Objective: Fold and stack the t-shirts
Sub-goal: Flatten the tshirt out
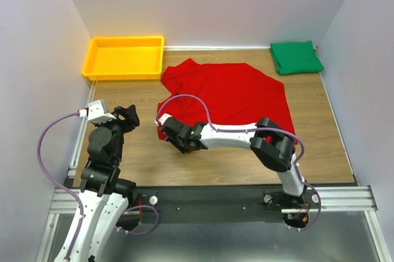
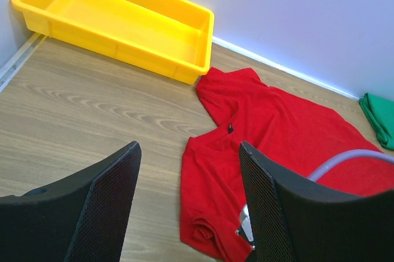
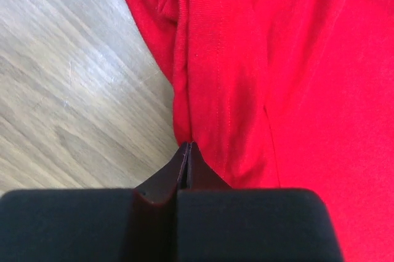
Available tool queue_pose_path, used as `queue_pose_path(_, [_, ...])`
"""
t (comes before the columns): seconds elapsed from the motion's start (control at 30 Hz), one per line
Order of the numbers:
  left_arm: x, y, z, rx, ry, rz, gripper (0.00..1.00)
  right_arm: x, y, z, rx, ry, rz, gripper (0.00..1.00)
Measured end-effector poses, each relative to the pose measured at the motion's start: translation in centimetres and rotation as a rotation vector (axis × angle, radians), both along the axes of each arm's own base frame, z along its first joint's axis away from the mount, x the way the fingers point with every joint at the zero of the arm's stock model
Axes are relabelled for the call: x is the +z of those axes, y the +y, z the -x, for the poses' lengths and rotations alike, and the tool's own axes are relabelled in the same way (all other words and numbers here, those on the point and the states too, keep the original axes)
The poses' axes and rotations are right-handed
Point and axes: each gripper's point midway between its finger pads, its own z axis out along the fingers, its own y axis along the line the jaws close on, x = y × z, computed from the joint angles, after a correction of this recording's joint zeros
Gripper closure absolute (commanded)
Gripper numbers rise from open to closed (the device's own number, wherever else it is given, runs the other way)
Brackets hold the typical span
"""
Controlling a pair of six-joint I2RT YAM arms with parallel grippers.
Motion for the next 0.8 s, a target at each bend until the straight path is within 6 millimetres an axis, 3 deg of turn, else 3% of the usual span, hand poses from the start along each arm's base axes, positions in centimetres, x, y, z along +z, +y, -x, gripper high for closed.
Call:
queue_pose_path(0.17, [0.0, 0.0, 0.0, 0.0, 0.001, 0.0, 0.28, 0.2, -1.3, 1.1, 0.015, 0.03, 0.013, 0.99])
queue_pose_path(0.47, [-0.3, -0.1, -0.2, 0.0, 0.015, -0.004, 0.28, 4.1, -4.4, 3.7, 0.057, 0.066, -0.043, 0.97])
queue_pose_path(0.57, [-0.5, -0.1, -0.3, 0.0, 0.022, -0.006, 0.28, 3.1, -5.1, 5.0, 0.091, 0.113, -0.026, 0.87])
queue_pose_path(0.67, [-0.7, -0.1, -0.4, 0.0, 0.029, -0.007, 0.28, 1.6, -5.6, 6.6, 0.137, 0.178, 0.02, 0.63])
queue_pose_path(0.8, [-0.9, -0.1, -0.6, 0.0, 0.037, -0.01, 0.28, 0.5, -5.5, 8.7, 0.195, 0.229, 0.059, 0.59])
